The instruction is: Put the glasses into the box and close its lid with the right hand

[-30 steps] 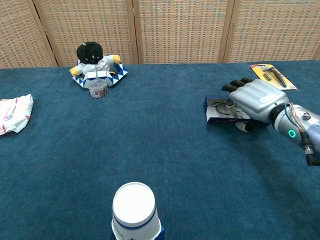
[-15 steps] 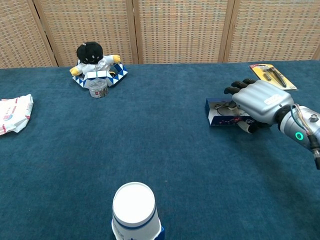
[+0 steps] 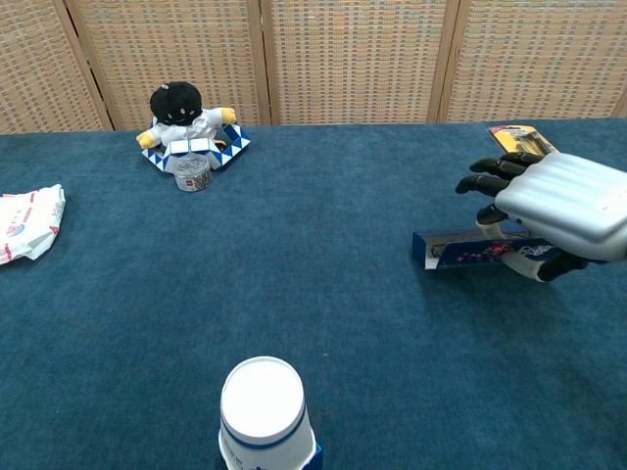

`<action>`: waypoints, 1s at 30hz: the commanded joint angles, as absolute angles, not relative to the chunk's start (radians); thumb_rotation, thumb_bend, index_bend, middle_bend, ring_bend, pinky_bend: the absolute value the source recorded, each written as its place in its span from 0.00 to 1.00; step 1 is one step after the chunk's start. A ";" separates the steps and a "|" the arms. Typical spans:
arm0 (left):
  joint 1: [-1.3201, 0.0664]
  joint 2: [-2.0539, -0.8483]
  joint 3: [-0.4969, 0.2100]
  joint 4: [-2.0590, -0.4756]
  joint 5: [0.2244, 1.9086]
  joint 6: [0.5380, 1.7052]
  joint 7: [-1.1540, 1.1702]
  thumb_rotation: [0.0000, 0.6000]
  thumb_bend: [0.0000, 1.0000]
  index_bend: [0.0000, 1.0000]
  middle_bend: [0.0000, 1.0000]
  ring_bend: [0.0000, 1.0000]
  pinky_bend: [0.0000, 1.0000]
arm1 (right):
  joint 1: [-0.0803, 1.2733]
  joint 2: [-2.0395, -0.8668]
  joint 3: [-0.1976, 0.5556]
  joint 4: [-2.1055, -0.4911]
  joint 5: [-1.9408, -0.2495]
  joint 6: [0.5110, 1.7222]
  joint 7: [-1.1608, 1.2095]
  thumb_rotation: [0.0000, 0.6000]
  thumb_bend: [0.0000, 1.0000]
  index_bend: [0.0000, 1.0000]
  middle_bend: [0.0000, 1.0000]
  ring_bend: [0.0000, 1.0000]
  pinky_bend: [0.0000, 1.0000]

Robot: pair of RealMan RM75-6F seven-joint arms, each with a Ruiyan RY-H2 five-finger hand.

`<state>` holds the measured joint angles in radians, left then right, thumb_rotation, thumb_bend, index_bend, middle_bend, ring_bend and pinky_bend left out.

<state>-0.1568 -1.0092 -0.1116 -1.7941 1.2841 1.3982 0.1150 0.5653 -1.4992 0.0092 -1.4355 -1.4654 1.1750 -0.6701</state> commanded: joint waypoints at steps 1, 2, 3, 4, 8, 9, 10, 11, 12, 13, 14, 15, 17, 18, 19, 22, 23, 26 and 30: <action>-0.156 -1.008 -0.111 -1.794 1.286 1.398 0.113 1.00 0.00 0.00 0.00 0.00 0.00 | 0.538 -1.437 -0.038 -1.514 -1.507 1.187 -0.715 1.00 0.57 0.71 0.14 0.00 0.11; -0.156 -1.007 -0.111 -1.794 1.286 1.398 0.113 1.00 0.00 0.00 0.00 0.00 0.00 | 0.536 -1.432 -0.042 -1.522 -1.509 1.185 -0.720 1.00 0.57 0.71 0.14 0.00 0.11; -0.156 -1.007 -0.111 -1.794 1.287 1.399 0.113 1.00 0.00 0.00 0.00 0.00 0.00 | 0.534 -1.425 -0.047 -1.532 -1.512 1.181 -0.728 1.00 0.57 0.71 0.14 0.00 0.11; -0.156 -1.008 -0.111 -1.794 1.287 1.398 0.113 1.00 0.00 0.00 0.00 0.00 0.00 | 0.532 -1.421 -0.052 -1.540 -1.514 1.178 -0.734 1.00 0.57 0.71 0.14 0.00 0.11; -0.157 -1.009 -0.112 -1.794 1.284 1.396 0.117 1.00 0.00 0.00 0.00 0.00 0.00 | 0.531 -1.419 -0.055 -1.542 -1.513 1.156 -0.750 1.00 0.57 0.71 0.14 0.00 0.11; -0.158 -1.009 -0.112 -1.794 1.283 1.395 0.118 1.00 0.00 0.00 0.00 0.00 0.00 | 0.532 -1.421 -0.051 -1.539 -1.506 1.148 -0.754 1.00 0.57 0.71 0.14 0.00 0.11; -0.158 -1.009 -0.112 -1.794 1.282 1.395 0.119 1.00 0.00 0.00 0.00 0.00 0.00 | 0.534 -1.423 -0.047 -1.536 -1.502 1.142 -0.759 1.00 0.57 0.71 0.14 0.00 0.11; -0.158 -1.010 -0.113 -1.794 1.281 1.395 0.121 1.00 0.00 0.00 0.00 0.00 0.00 | 0.536 -1.425 -0.043 -1.532 -1.499 1.136 -0.765 1.00 0.57 0.71 0.14 0.00 0.11; -0.159 -1.010 -0.113 -1.794 1.280 1.395 0.122 1.00 0.00 0.00 0.00 0.00 0.00 | 0.539 -1.428 -0.040 -1.527 -1.497 1.132 -0.772 1.00 0.57 0.71 0.14 0.00 0.11; -0.159 -1.011 -0.113 -1.794 1.279 1.394 0.123 1.00 0.00 0.00 0.00 0.00 0.00 | 0.543 -1.432 -0.035 -1.519 -1.495 1.126 -0.784 1.00 0.57 0.71 0.14 0.00 0.11; -0.159 -1.011 -0.113 -1.794 1.279 1.393 0.124 1.00 0.00 0.00 0.00 0.00 0.00 | 0.545 -1.434 -0.032 -1.514 -1.495 1.123 -0.790 1.00 0.57 0.71 0.14 0.00 0.11; -0.160 -1.012 -0.113 -1.794 1.278 1.393 0.126 1.00 0.00 0.00 0.00 0.00 0.00 | 0.550 -1.438 -0.028 -1.505 -1.493 1.115 -0.803 1.00 0.57 0.71 0.14 0.00 0.11; -0.160 -1.013 -0.113 -1.793 1.276 1.392 0.129 1.00 0.00 0.00 0.00 0.00 0.00 | 0.558 -1.441 -0.021 -1.494 -1.485 1.099 -0.820 1.00 0.57 0.71 0.14 0.00 0.11; -0.161 -1.013 -0.113 -1.793 1.275 1.391 0.130 1.00 0.00 0.00 0.00 0.00 0.00 | 0.561 -1.443 -0.017 -1.491 -1.478 1.091 -0.827 1.00 0.57 0.71 0.14 0.00 0.11; -0.161 -1.013 -0.114 -1.793 1.274 1.390 0.130 1.00 0.00 0.00 0.00 0.00 0.00 | 0.563 -1.445 -0.013 -1.488 -1.471 1.084 -0.833 1.00 0.57 0.71 0.14 0.00 0.11; -0.162 -1.014 -0.114 -1.793 1.272 1.389 0.133 1.00 0.00 0.00 0.00 0.00 0.00 | 0.573 -1.449 -0.004 -1.484 -1.442 1.055 -0.856 1.00 0.57 0.71 0.14 0.00 0.11; -0.162 -1.014 -0.114 -1.793 1.272 1.389 0.133 1.00 0.00 0.00 0.00 0.00 0.00 | 0.574 -1.449 -0.003 -1.484 -1.438 1.051 -0.862 1.00 0.57 0.71 0.14 0.00 0.11; -0.162 -1.015 -0.114 -1.794 1.273 1.389 0.135 1.00 0.00 0.00 0.00 0.00 0.00 | 0.578 -1.453 0.002 -1.483 -1.423 1.042 -0.879 1.00 0.57 0.71 0.14 0.00 0.11; -0.162 -1.016 -0.114 -1.793 1.271 1.389 0.136 1.00 0.00 0.00 0.00 0.00 0.00 | 0.585 -1.466 0.012 -1.476 -1.399 1.028 -0.901 1.00 0.57 0.71 0.14 0.00 0.11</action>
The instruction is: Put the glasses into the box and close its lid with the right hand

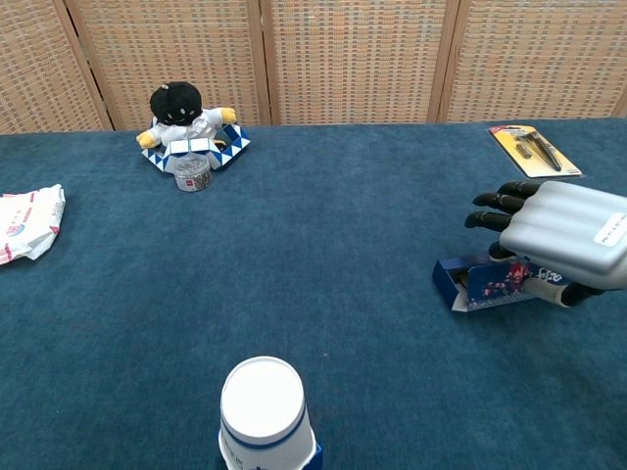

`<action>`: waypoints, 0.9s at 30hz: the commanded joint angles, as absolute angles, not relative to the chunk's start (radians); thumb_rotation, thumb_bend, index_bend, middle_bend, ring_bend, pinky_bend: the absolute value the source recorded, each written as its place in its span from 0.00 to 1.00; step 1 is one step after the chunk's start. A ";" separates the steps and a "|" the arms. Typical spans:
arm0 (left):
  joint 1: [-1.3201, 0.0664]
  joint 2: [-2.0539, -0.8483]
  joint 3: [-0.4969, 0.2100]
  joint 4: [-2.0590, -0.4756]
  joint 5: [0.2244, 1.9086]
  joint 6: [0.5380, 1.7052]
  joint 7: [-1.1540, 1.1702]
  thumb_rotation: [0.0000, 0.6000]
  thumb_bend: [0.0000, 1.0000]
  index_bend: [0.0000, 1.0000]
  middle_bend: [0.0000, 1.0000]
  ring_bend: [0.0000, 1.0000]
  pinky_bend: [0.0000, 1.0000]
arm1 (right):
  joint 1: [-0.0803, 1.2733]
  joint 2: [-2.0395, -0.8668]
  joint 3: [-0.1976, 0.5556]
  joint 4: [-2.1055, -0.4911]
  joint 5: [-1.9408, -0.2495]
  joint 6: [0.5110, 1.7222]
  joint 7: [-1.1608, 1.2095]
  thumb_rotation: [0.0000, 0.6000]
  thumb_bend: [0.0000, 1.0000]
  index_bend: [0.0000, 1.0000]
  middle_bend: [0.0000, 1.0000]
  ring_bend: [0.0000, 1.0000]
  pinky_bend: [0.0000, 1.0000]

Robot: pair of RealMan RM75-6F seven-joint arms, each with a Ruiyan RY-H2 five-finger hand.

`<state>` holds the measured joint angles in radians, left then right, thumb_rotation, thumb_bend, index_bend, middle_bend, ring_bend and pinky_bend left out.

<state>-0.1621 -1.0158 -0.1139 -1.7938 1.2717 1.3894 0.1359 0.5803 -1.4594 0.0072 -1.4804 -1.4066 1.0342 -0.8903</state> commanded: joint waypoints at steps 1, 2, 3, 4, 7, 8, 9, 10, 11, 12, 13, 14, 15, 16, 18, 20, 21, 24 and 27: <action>-0.163 -1.016 -0.114 -1.793 1.271 1.388 0.137 1.00 0.00 0.00 0.00 0.00 0.00 | 0.587 -1.469 0.013 -1.474 -1.397 1.027 -0.906 1.00 0.57 0.71 0.14 0.00 0.11; -0.163 -1.017 -0.114 -1.793 1.271 1.387 0.138 1.00 0.00 0.00 0.00 0.00 0.00 | 0.589 -1.472 0.015 -1.471 -1.393 1.025 -0.913 1.00 0.57 0.71 0.14 0.00 0.11; -0.164 -1.017 -0.114 -1.793 1.270 1.386 0.138 1.00 0.00 0.00 0.00 0.00 0.00 | 0.591 -1.474 0.016 -1.469 -1.390 1.023 -0.917 1.00 0.57 0.71 0.14 0.00 0.11; -0.164 -1.017 -0.114 -1.793 1.269 1.386 0.139 1.00 0.00 0.00 0.00 0.00 0.00 | 0.593 -1.476 0.018 -1.468 -1.387 1.022 -0.920 1.00 0.57 0.71 0.14 0.00 0.11; -0.164 -1.016 -0.115 -1.793 1.267 1.387 0.138 1.00 0.00 0.00 0.00 0.00 0.00 | 0.599 -1.479 0.026 -1.466 -1.378 1.020 -0.926 1.00 0.57 0.71 0.14 0.00 0.11; -0.164 -1.016 -0.116 -1.794 1.266 1.387 0.137 1.00 0.00 0.00 0.00 0.00 0.00 | 0.600 -1.479 0.029 -1.467 -1.375 1.021 -0.926 1.00 0.57 0.71 0.14 0.00 0.11; -0.163 -1.015 -0.116 -1.794 1.266 1.387 0.135 1.00 0.00 0.00 0.00 0.00 0.00 | 0.601 -1.478 0.032 -1.469 -1.373 1.022 -0.925 1.00 0.57 0.71 0.14 0.00 0.11; -0.163 -1.015 -0.117 -1.793 1.265 1.386 0.134 1.00 0.00 0.00 0.00 0.00 0.00 | 0.601 -1.476 0.033 -1.472 -1.371 1.023 -0.923 1.00 0.57 0.71 0.14 0.00 0.11; -0.164 -1.015 -0.117 -1.793 1.264 1.386 0.133 1.00 0.00 0.00 0.00 0.00 0.00 | 0.602 -1.475 0.035 -1.474 -1.370 1.024 -0.923 1.00 0.57 0.71 0.14 0.00 0.11; -0.164 -1.015 -0.117 -1.793 1.264 1.385 0.133 1.00 0.00 0.00 0.00 0.00 0.00 | 0.602 -1.473 0.036 -1.477 -1.370 1.025 -0.922 1.00 0.57 0.71 0.14 0.00 0.11; -0.164 -1.014 -0.117 -1.792 1.264 1.384 0.132 1.00 0.00 0.00 0.00 0.00 0.00 | 0.603 -1.469 0.037 -1.480 -1.370 1.026 -0.922 1.00 0.57 0.71 0.14 0.00 0.11; -0.165 -1.014 -0.117 -1.792 1.264 1.384 0.133 1.00 0.00 0.00 0.00 0.00 0.00 | 0.604 -1.467 0.038 -1.482 -1.370 1.028 -0.923 1.00 0.57 0.71 0.14 0.00 0.11; -0.165 -1.015 -0.117 -1.792 1.264 1.382 0.134 1.00 0.00 0.00 0.00 0.00 0.00 | 0.606 -1.464 0.040 -1.484 -1.371 1.031 -0.924 1.00 0.57 0.71 0.14 0.00 0.11; -0.166 -1.015 -0.117 -1.792 1.264 1.381 0.134 1.00 0.00 0.00 0.00 0.00 0.00 | 0.607 -1.463 0.041 -1.484 -1.372 1.032 -0.925 1.00 0.57 0.71 0.14 0.00 0.11; -0.166 -1.015 -0.116 -1.793 1.265 1.381 0.136 1.00 0.00 0.00 0.00 0.00 0.00 | 0.611 -1.462 0.046 -1.483 -1.373 1.036 -0.931 1.00 0.57 0.71 0.14 0.00 0.11; -0.166 -1.015 -0.116 -1.793 1.265 1.382 0.138 1.00 0.00 0.00 0.00 0.00 0.00 | 0.616 -1.462 0.052 -1.480 -1.374 1.039 -0.938 1.00 0.57 0.71 0.14 0.00 0.11; -0.165 -1.016 -0.116 -1.794 1.265 1.383 0.139 1.00 0.00 0.00 0.00 0.00 0.00 | 0.619 -1.462 0.055 -1.478 -1.375 1.040 -0.941 1.00 0.57 0.71 0.14 0.00 0.11; -0.165 -1.016 -0.116 -1.794 1.264 1.385 0.140 1.00 0.00 0.00 0.00 0.00 0.00 | 0.631 -1.465 0.069 -1.467 -1.368 1.039 -0.954 1.00 0.57 0.71 0.14 0.00 0.11; -0.165 -1.017 -0.115 -1.794 1.264 1.383 0.142 1.00 0.00 0.00 0.00 0.00 0.00 | 0.642 -1.469 0.079 -1.456 -1.349 1.024 -0.963 1.00 0.57 0.71 0.14 0.00 0.11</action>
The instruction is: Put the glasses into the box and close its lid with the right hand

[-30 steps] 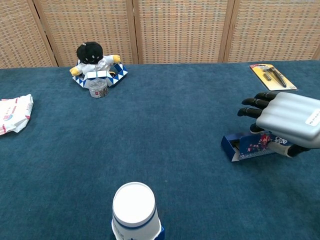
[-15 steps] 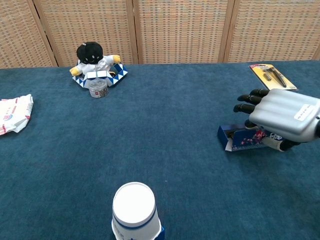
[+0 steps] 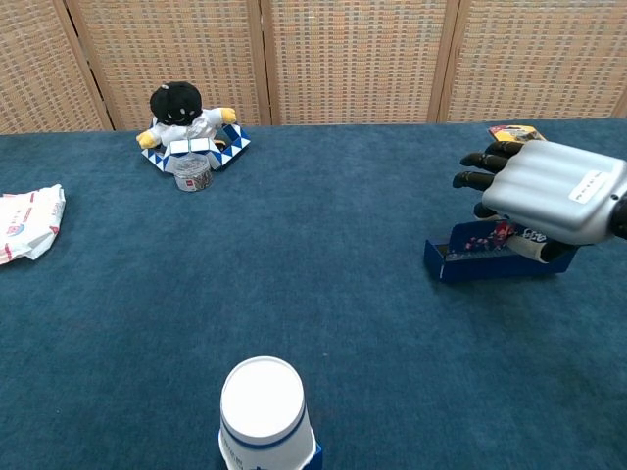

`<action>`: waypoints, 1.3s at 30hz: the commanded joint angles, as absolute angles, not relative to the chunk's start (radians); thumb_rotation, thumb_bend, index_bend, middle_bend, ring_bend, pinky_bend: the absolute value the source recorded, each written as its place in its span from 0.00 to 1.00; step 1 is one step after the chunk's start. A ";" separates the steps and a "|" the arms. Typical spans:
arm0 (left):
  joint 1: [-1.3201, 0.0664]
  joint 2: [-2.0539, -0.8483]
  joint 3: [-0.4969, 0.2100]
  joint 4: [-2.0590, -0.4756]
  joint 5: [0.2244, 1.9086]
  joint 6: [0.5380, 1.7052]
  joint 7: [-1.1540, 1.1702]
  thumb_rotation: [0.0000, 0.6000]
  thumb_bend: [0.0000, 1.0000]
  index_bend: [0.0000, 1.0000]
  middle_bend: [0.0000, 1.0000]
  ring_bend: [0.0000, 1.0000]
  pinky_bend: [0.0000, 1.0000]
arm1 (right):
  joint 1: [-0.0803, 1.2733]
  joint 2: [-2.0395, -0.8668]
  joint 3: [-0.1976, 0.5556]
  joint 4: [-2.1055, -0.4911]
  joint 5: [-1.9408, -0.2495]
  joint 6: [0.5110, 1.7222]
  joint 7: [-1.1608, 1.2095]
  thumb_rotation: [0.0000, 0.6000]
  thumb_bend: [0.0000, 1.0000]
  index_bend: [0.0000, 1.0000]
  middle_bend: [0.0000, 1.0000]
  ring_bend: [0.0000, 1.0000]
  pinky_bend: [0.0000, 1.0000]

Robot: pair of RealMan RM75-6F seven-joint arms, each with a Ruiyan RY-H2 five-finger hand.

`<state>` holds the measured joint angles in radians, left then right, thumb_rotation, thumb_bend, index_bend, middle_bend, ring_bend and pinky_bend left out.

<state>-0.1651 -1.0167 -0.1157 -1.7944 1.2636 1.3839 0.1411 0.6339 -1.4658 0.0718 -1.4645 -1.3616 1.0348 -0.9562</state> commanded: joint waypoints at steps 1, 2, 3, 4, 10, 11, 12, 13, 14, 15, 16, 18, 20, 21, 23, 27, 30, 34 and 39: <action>-0.166 -1.017 -0.115 -1.794 1.264 1.383 0.142 1.00 0.00 0.00 0.00 0.00 0.00 | 0.647 -1.473 0.083 -1.448 -1.338 1.016 -0.969 1.00 0.57 0.71 0.14 0.00 0.11; -0.166 -1.017 -0.115 -1.793 1.264 1.383 0.142 1.00 0.00 0.00 0.00 0.00 0.00 | 0.651 -1.476 0.085 -1.441 -1.332 1.011 -0.973 1.00 0.57 0.71 0.14 0.00 0.11; -0.166 -1.017 -0.116 -1.793 1.263 1.383 0.141 1.00 0.00 0.00 0.00 0.00 0.00 | 0.654 -1.479 0.086 -1.434 -1.326 1.006 -0.977 1.00 0.57 0.71 0.14 0.00 0.11; -0.166 -1.017 -0.116 -1.793 1.263 1.383 0.141 1.00 0.00 0.00 0.00 0.00 0.00 | 0.657 -1.483 0.086 -1.427 -1.321 1.001 -0.982 1.00 0.57 0.71 0.14 0.00 0.11; -0.166 -1.013 -0.117 -1.793 1.261 1.380 0.134 1.00 0.00 0.00 0.00 0.00 0.00 | 0.676 -1.515 0.088 -1.376 -1.283 0.976 -1.003 1.00 0.57 0.71 0.14 0.00 0.11; -0.166 -1.013 -0.117 -1.792 1.261 1.380 0.133 1.00 0.00 0.00 0.00 0.00 0.00 | 0.680 -1.521 0.087 -1.366 -1.276 0.972 -1.009 1.00 0.57 0.69 0.14 0.00 0.11; -0.166 -1.013 -0.117 -1.792 1.261 1.379 0.133 1.00 0.00 0.00 0.00 0.00 0.00 | 0.683 -1.525 0.088 -1.359 -1.270 0.969 -1.013 1.00 0.56 0.66 0.14 0.00 0.11; -0.166 -1.012 -0.117 -1.793 1.261 1.379 0.133 1.00 0.00 0.00 0.00 0.00 0.00 | 0.686 -1.530 0.088 -1.353 -1.265 0.968 -1.015 1.00 0.55 0.64 0.14 0.00 0.11; -0.166 -1.012 -0.117 -1.793 1.261 1.379 0.132 1.00 0.00 0.00 0.00 0.00 0.00 | 0.687 -1.533 0.089 -1.349 -1.262 0.970 -1.015 1.00 0.53 0.59 0.14 0.00 0.11; -0.166 -1.012 -0.117 -1.792 1.261 1.379 0.132 1.00 0.00 0.00 0.00 0.00 0.00 | 0.689 -1.536 0.090 -1.345 -1.260 0.972 -1.015 1.00 0.52 0.55 0.14 0.00 0.11; -0.166 -1.012 -0.117 -1.792 1.261 1.380 0.131 1.00 0.00 0.00 0.00 0.00 0.00 | 0.690 -1.539 0.090 -1.341 -1.259 0.974 -1.015 1.00 0.51 0.52 0.13 0.00 0.11; -0.166 -1.012 -0.117 -1.792 1.261 1.380 0.131 1.00 0.00 0.00 0.00 0.00 0.00 | 0.691 -1.544 0.091 -1.333 -1.257 0.980 -1.014 1.00 0.49 0.43 0.11 0.00 0.11; -0.166 -1.012 -0.117 -1.792 1.261 1.380 0.130 1.00 0.00 0.00 0.00 0.00 0.00 | 0.692 -1.552 0.093 -1.323 -1.253 0.987 -1.011 1.00 0.47 0.32 0.08 0.00 0.11; -0.166 -1.012 -0.117 -1.792 1.261 1.380 0.130 1.00 0.00 0.00 0.00 0.00 0.00 | 0.692 -1.555 0.094 -1.319 -1.251 0.990 -1.010 1.00 0.47 0.29 0.07 0.00 0.11; -0.165 -1.012 -0.117 -1.791 1.261 1.381 0.129 1.00 0.00 0.00 0.00 0.00 0.00 | 0.693 -1.563 0.099 -1.311 -1.247 1.000 -1.000 1.00 0.47 0.23 0.05 0.00 0.11; -0.166 -1.012 -0.118 -1.791 1.260 1.380 0.130 1.00 0.00 0.00 0.00 0.00 0.00 | 0.693 -1.572 0.103 -1.303 -1.244 1.014 -0.989 1.00 0.46 0.18 0.03 0.00 0.11; -0.166 -1.013 -0.117 -1.791 1.261 1.380 0.130 1.00 0.00 0.00 0.00 0.00 0.00 | 0.694 -1.579 0.107 -1.293 -1.245 1.030 -0.985 1.00 0.45 0.18 0.02 0.00 0.11; -0.166 -1.013 -0.117 -1.791 1.260 1.380 0.130 1.00 0.00 0.00 0.00 0.00 0.00 | 0.693 -1.579 0.112 -1.297 -1.244 1.044 -0.971 1.00 0.44 0.18 0.01 0.00 0.11; -0.167 -1.014 -0.118 -1.789 1.257 1.378 0.132 1.00 0.00 0.00 0.00 0.00 0.00 | 0.689 -1.515 0.124 -1.402 -1.205 1.027 -0.954 1.00 0.37 0.09 0.00 0.00 0.10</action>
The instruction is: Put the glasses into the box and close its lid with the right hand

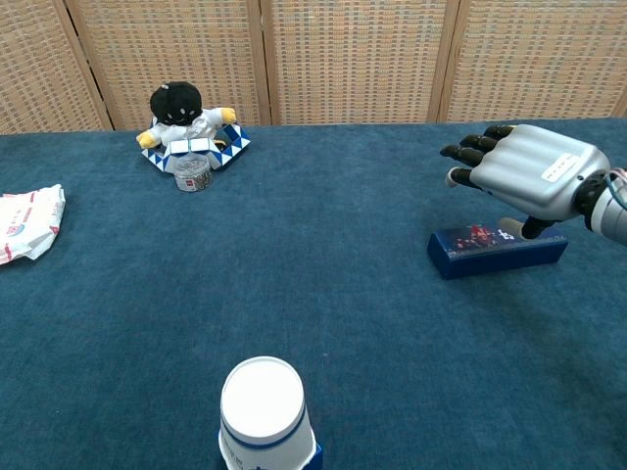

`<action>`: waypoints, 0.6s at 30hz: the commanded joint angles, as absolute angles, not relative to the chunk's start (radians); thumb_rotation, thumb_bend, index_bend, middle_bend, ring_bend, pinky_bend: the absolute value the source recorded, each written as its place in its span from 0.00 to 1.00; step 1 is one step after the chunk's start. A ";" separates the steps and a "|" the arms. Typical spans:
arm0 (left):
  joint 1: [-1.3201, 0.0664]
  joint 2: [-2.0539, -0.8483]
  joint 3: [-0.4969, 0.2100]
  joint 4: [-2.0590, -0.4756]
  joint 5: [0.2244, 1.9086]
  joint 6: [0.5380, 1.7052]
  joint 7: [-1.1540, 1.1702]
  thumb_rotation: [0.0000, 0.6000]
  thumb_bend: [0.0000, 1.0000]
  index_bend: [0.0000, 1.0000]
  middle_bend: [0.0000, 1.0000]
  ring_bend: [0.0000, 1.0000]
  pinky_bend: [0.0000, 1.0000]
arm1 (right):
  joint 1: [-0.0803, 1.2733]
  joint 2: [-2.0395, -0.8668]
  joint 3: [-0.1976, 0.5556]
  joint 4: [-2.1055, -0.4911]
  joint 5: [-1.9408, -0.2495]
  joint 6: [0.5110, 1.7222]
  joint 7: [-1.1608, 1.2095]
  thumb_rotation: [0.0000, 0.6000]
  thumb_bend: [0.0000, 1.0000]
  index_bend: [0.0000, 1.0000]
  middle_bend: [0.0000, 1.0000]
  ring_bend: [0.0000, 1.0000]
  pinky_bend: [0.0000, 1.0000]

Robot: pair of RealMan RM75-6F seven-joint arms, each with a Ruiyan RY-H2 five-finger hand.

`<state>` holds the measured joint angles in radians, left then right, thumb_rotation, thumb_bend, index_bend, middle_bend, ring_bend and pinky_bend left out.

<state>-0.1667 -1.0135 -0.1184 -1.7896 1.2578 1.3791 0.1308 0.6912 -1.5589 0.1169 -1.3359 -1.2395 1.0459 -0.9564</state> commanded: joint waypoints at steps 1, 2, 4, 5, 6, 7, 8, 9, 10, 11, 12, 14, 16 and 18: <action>-0.168 -1.014 -0.118 -1.790 1.257 1.377 0.132 1.00 0.00 0.00 0.00 0.00 0.00 | 0.692 -1.489 0.124 -1.440 -1.176 1.002 -0.963 1.00 0.31 0.06 0.00 0.00 0.08; -0.168 -1.014 -0.118 -1.790 1.257 1.377 0.133 1.00 0.00 0.00 0.00 0.00 0.00 | 0.699 -1.450 0.124 -1.494 -1.131 0.960 -0.972 1.00 0.21 0.02 0.00 0.00 0.05; -0.168 -1.015 -0.117 -1.791 1.259 1.378 0.134 1.00 0.00 0.00 0.00 0.00 0.00 | 0.714 -1.398 0.123 -1.555 -1.078 0.903 -0.970 1.00 0.06 0.00 0.00 0.00 0.02; -0.167 -1.015 -0.117 -1.792 1.260 1.379 0.134 1.00 0.00 0.00 0.00 0.00 0.00 | 0.724 -1.373 0.120 -1.577 -1.058 0.867 -0.954 1.00 0.01 0.00 0.00 0.00 0.02; -0.167 -1.015 -0.116 -1.792 1.262 1.380 0.135 1.00 0.00 0.00 0.00 0.00 0.00 | 0.731 -1.360 0.117 -1.582 -1.052 0.844 -0.934 1.00 0.00 0.00 0.00 0.00 0.01; -0.166 -1.015 -0.116 -1.793 1.262 1.381 0.135 1.00 0.00 0.00 0.00 0.00 0.00 | 0.736 -1.355 0.114 -1.579 -1.052 0.827 -0.914 1.00 0.00 0.00 0.00 0.00 0.01; -0.166 -1.015 -0.116 -1.793 1.263 1.381 0.135 1.00 0.00 0.00 0.00 0.00 0.00 | 0.740 -1.354 0.109 -1.569 -1.057 0.814 -0.895 1.00 0.00 0.00 0.00 0.00 0.01; -0.165 -1.015 -0.115 -1.793 1.263 1.382 0.134 1.00 0.00 0.00 0.00 0.00 0.00 | 0.744 -1.358 0.102 -1.548 -1.067 0.803 -0.873 1.00 0.00 0.00 0.00 0.00 0.01; -0.165 -1.015 -0.115 -1.792 1.263 1.382 0.134 1.00 0.00 0.00 0.00 0.00 0.00 | 0.746 -1.365 0.096 -1.530 -1.075 0.798 -0.859 1.00 0.00 0.00 0.00 0.00 0.01; -0.165 -1.015 -0.115 -1.792 1.263 1.381 0.135 1.00 0.00 0.00 0.00 0.00 0.00 | 0.749 -1.377 0.089 -1.504 -1.086 0.794 -0.843 1.00 0.00 0.00 0.00 0.00 0.01; -0.166 -1.015 -0.115 -1.792 1.262 1.381 0.135 1.00 0.00 0.00 0.00 0.00 0.00 | 0.751 -1.388 0.084 -1.482 -1.094 0.792 -0.834 1.00 0.00 0.00 0.00 0.00 0.01; -0.167 -1.015 -0.116 -1.791 1.261 1.380 0.135 1.00 0.00 0.00 0.00 0.00 0.00 | 0.755 -1.405 0.079 -1.454 -1.109 0.793 -0.815 1.00 0.01 0.00 0.00 0.00 0.01; -0.168 -1.016 -0.117 -1.790 1.259 1.378 0.136 1.00 0.00 0.00 0.00 0.00 0.00 | 0.758 -1.416 0.077 -1.436 -1.120 0.792 -0.796 1.00 0.03 0.00 0.00 0.00 0.01; -0.169 -1.017 -0.118 -1.789 1.255 1.376 0.137 1.00 0.00 0.00 0.00 0.00 0.00 | 0.761 -1.428 0.077 -1.415 -1.131 0.791 -0.772 1.00 0.05 0.00 0.00 0.00 0.01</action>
